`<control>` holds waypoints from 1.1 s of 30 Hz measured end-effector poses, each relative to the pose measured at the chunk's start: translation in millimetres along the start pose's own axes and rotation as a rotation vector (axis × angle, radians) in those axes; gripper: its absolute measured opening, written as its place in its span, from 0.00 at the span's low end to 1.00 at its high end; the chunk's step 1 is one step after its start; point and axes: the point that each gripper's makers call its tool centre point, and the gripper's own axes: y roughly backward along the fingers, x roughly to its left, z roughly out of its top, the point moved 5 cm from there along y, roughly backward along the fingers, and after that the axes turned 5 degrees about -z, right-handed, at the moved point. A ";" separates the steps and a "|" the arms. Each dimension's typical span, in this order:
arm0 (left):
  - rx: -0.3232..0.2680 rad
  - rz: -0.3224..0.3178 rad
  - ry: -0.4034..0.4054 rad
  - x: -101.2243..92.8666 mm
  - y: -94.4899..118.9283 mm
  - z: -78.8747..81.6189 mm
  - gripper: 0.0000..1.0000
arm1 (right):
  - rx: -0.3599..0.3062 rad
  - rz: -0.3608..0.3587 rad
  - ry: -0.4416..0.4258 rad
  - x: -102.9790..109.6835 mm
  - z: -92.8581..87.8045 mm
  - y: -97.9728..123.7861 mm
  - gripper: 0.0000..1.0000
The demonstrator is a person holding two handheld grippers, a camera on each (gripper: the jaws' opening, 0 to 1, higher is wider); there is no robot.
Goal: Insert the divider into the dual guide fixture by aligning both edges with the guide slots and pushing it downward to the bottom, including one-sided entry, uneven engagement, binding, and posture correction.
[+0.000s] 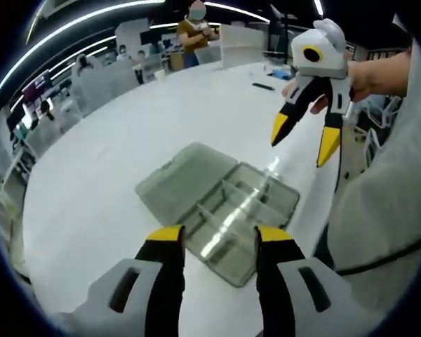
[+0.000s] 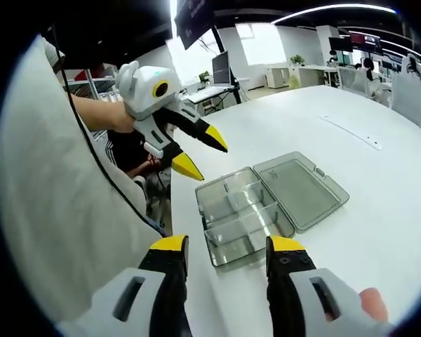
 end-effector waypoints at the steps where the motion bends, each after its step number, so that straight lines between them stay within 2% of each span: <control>1: -0.007 0.002 0.002 -0.3 0.1 1.1 0.39 | 0.000 -0.001 -0.001 -0.4 -0.6 0.6 0.41; 15: -0.036 0.000 0.040 -2.2 -1.1 1.3 0.45 | 0.004 -0.036 -0.028 -11.3 -13.9 10.8 0.43; 27: -0.112 -0.006 0.084 -1.6 -0.8 15.4 0.52 | 0.006 -0.073 -0.054 -20.5 -22.1 21.5 0.44; 33: -0.115 -0.008 0.095 -2.0 -0.8 16.2 0.56 | 0.007 -0.092 -0.067 -26.0 -27.2 26.8 0.45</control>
